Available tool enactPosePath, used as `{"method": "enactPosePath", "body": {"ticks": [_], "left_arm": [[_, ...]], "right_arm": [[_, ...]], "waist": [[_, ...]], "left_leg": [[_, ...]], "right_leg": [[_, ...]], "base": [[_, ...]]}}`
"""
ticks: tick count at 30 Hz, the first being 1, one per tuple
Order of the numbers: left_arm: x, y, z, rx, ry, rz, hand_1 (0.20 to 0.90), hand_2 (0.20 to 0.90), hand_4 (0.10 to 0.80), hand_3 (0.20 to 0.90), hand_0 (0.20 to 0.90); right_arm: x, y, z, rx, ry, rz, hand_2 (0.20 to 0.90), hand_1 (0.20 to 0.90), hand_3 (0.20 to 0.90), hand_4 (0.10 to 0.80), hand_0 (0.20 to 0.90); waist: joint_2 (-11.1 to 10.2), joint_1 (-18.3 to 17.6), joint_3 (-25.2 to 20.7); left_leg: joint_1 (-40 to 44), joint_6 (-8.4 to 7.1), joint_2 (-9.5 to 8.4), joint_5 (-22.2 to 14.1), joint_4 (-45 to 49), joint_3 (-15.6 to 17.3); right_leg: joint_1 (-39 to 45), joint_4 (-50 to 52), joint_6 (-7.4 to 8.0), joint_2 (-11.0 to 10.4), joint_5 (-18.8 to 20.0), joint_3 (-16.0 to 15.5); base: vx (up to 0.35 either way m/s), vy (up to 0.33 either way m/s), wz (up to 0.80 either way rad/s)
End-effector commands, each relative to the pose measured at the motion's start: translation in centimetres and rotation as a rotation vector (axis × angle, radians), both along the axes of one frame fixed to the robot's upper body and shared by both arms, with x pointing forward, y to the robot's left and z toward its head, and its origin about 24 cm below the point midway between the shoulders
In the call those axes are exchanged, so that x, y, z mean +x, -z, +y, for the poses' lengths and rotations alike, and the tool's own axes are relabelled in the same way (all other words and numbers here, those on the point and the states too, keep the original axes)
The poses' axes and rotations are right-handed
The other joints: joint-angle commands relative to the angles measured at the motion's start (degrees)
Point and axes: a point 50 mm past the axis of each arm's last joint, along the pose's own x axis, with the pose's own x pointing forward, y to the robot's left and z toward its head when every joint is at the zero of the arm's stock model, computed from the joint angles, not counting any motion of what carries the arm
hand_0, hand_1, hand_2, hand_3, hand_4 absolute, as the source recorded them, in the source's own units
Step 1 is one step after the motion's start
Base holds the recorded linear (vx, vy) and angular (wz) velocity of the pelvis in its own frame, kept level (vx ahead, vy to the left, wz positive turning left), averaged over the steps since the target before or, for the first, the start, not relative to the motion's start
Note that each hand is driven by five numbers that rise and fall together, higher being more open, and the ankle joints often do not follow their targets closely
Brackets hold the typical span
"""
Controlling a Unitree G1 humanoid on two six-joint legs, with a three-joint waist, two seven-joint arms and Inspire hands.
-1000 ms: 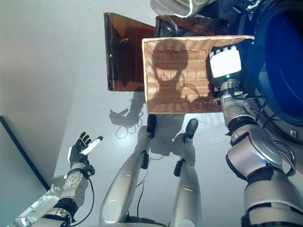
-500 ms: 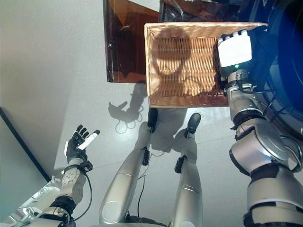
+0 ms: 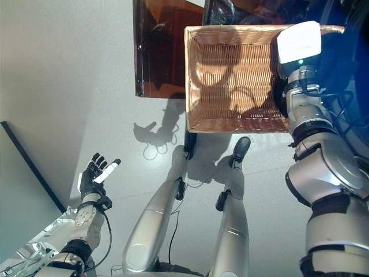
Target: Pick up the clothes and place them into the washing machine
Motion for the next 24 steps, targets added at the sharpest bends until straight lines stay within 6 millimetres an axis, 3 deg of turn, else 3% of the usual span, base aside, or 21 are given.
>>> {"method": "enactPosePath", "body": {"ticks": [1,5,12,16,18,19,20,22,24], "left_arm": [[-3.1,0.5,3.8,0.066,-0.134,0.040,0.900,0.900,0.800,0.900,0.900],[-3.2,0.6,3.7,0.065,-0.133,0.041,0.900,0.900,0.800,0.900,0.900],[-3.2,0.6,3.6,0.059,-0.143,0.041,0.900,0.900,0.800,0.900,0.900],[-3.7,1.2,3.8,0.050,-0.178,0.071,0.900,0.900,0.800,0.900,0.900],[-3.8,1.3,3.8,0.052,-0.179,0.079,0.900,0.900,0.800,0.900,0.900],[-4.1,1.7,4.0,0.044,-0.196,0.101,0.900,0.900,0.800,0.900,0.900],[-4.1,1.7,4.0,0.045,-0.196,0.101,0.900,0.900,0.800,0.900,0.900],[-4.5,2.1,4.3,0.046,-0.211,0.133,0.900,0.900,0.800,0.900,0.900],[-4.8,2.3,4.6,0.052,-0.217,0.152,0.900,0.900,0.800,0.900,0.900]], "right_arm": [[-2.2,-3.4,-4.2,-0.104,0.169,-0.093,0.200,0.200,0.200,0.300,0.200],[-2.2,-3.4,-4.1,-0.089,0.154,-0.110,0.200,0.200,0.200,0.300,0.200],[-1.6,-3.1,-2.3,0.151,-0.003,-0.230,0.200,0.200,0.200,0.300,0.200],[-1.2,-2.7,0.0,0.424,-0.212,-0.342,0.200,0.200,0.200,0.300,0.200],[-1.3,-2.3,0.0,0.483,-0.235,-0.353,0.200,0.200,0.200,0.300,0.200],[-1.6,-1.7,0.0,0.658,-0.295,-0.415,0.200,0.200,0.200,0.300,0.200],[-1.6,-1.7,0.0,0.658,-0.295,-0.415,0.200,0.200,0.200,0.300,0.200],[-2.1,-0.6,0.0,0.897,-0.383,-0.512,0.200,0.200,0.200,0.300,0.200],[-2.5,0.4,-0.1,1.022,-0.424,-0.555,0.200,0.200,0.200,0.300,0.200]], "waist": [[5.3,-0.5,0.1],[5.3,-0.5,-0.1],[5.1,-1.0,-1.1],[4.2,-2.0,-2.0],[4.0,-2.0,-2.3],[3.7,-2.5,-3.0],[3.7,-2.5,-3.1],[3.4,-3.2,-4.0],[3.0,-3.5,-4.8]], "left_leg": [[2.6,-4.73,-1.10,2.7,-5.7,0.0],[2.7,-4.69,-1.05,2.6,-5.7,0.1],[3.7,-4.56,-1.03,2.2,-5.7,0.5],[5.4,-4.30,-0.90,1.3,-5.7,1.1],[5.6,-4.27,-0.81,1.4,-5.7,1.2],[6.3,-4.18,-0.76,1.1,-5.7,1.4],[6.3,-4.18,-0.76,1.1,-5.7,1.4],[7.6,-4.07,-0.65,0.3,-5.7,1.6],[8.1,-3.92,-0.69,0.2,-5.7,1.7]], "right_leg": [[1.8,3.1,2.61,1.8,-3.5,0.9],[1.8,3.2,2.58,1.8,-3.6,0.9],[2.7,3.6,2.49,2.0,-4.0,1.0],[4.4,4.0,2.33,2.4,-4.6,1.3],[4.6,3.9,2.33,2.3,-4.5,1.3],[5.6,3.7,2.27,2.3,-4.7,1.4],[5.5,3.7,2.27,2.3,-4.7,1.3],[7.1,3.4,2.27,2.4,-5.1,1.4],[7.7,3.2,2.21,2.6,-5.1,1.4]], "base": [[0.000,0.000,0.00],[0.004,0.006,-0.02],[0.006,0.002,0.00],[0.033,0.003,-0.03],[0.039,-0.004,-0.10],[0.048,-0.007,-0.15],[0.079,-0.013,-0.13],[0.074,-0.013,-0.06],[0.047,-0.022,-0.04]]}}
